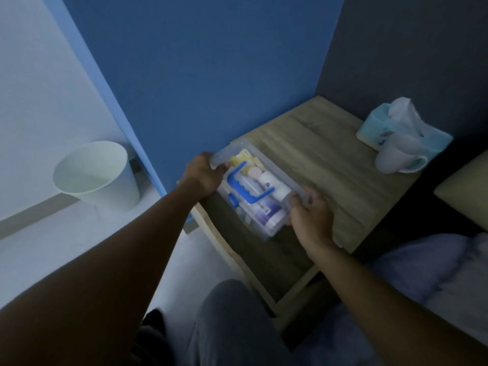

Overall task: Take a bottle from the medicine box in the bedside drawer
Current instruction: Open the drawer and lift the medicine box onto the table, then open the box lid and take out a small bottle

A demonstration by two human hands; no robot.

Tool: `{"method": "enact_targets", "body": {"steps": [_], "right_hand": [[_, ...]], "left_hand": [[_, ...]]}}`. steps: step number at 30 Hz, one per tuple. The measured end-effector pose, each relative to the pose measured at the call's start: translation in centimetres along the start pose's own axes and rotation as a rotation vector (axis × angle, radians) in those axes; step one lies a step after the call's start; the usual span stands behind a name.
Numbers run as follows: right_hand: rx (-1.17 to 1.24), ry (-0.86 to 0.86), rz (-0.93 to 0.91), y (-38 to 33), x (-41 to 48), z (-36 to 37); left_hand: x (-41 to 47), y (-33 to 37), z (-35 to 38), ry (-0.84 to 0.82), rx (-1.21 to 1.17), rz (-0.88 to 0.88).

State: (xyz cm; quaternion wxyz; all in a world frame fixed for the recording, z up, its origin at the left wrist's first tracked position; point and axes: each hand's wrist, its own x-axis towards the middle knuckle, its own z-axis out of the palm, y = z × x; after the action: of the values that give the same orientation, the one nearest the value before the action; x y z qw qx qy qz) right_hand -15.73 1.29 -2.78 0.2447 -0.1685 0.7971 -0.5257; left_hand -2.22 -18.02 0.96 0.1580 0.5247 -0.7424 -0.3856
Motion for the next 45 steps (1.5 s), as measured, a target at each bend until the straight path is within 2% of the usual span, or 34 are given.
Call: {"method": "enact_targets", "body": {"steps": [3, 6, 11, 17, 22, 27, 32, 34, 37, 41, 45], "right_hand": [[0.031, 0.021, -0.046, -2.4, 1.9, -0.3], [0.009, 0.065, -0.093, -4.5, 4.7, -0.4], [-0.011, 0.095, -0.091, -6.0, 9.8, -0.5], [-0.048, 0.127, -0.054, -6.2, 14.7, 0.0], [0.003, 0.086, -0.021, -5.1, 16.8, 0.6], [-0.032, 0.093, -0.084, -4.1, 17.9, 1.2], [-0.034, -0.027, -0.089, -3.9, 17.9, 0.5], [-0.228, 0.003, -0.145, -4.6, 17.7, 0.3], [-0.731, 0.051, -0.416, -5.6, 16.9, 0.3], [-0.815, -0.176, -0.441, -5.5, 15.0, 1.0], [-0.9, -0.164, -0.523, -5.1, 14.9, 0.9]], "left_hand": [[1.5, 2.4, -1.4, 0.034, 0.022, 0.063], [3.8, 4.4, -1.8, 0.032, -0.093, 0.078], [8.7, 6.3, -0.6, -0.053, -0.243, 0.059], [13.4, 7.2, 2.2, -0.087, -0.296, 0.041], [16.2, 6.8, 3.6, -0.111, -0.325, 0.024], [17.4, 5.5, 4.5, -0.105, -0.376, 0.02], [17.1, 4.5, 5.1, -0.107, -0.48, 0.037], [15.9, 4.5, 5.6, -0.083, -0.574, 0.0], [13.8, 4.6, 6.3, -0.072, -0.649, -0.132], [11.5, 4.9, 7.3, -0.138, -0.796, -0.27], [10.6, 5.1, 8.3, -0.048, -0.79, -0.297]]}}
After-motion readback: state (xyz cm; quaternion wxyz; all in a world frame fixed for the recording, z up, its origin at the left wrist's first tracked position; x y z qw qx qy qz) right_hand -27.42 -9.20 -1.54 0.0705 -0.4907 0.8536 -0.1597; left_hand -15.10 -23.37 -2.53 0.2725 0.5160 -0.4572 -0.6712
